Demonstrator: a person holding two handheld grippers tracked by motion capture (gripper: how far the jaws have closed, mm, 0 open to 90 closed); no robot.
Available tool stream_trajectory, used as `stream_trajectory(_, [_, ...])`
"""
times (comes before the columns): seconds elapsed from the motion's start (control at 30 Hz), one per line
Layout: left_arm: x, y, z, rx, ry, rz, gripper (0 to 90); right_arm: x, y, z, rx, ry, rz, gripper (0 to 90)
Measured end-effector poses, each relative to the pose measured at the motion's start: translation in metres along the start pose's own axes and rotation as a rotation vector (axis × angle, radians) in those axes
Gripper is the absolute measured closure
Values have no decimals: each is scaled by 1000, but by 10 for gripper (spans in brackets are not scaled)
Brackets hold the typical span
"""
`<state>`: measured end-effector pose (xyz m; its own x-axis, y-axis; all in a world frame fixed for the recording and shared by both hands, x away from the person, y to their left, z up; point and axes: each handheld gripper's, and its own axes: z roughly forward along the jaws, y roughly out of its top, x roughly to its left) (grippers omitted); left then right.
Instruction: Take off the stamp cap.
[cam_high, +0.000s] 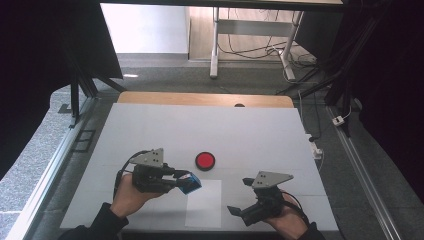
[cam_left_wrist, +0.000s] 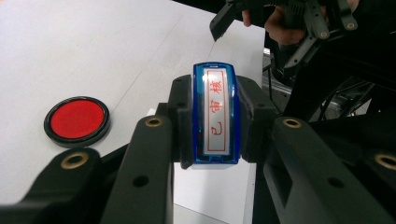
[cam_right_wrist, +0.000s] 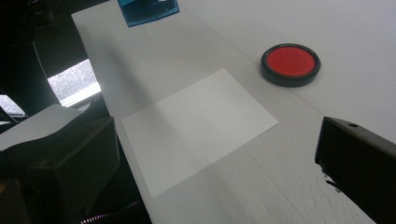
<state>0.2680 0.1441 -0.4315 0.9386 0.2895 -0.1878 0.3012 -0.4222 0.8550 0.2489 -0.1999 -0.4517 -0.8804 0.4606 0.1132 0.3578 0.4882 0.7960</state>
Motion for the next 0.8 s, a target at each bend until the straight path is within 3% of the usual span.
stream_trajectory(0.8, [1, 3, 3, -21, -57, 21, 702, 10, 29, 40, 25, 165, -62, 0])
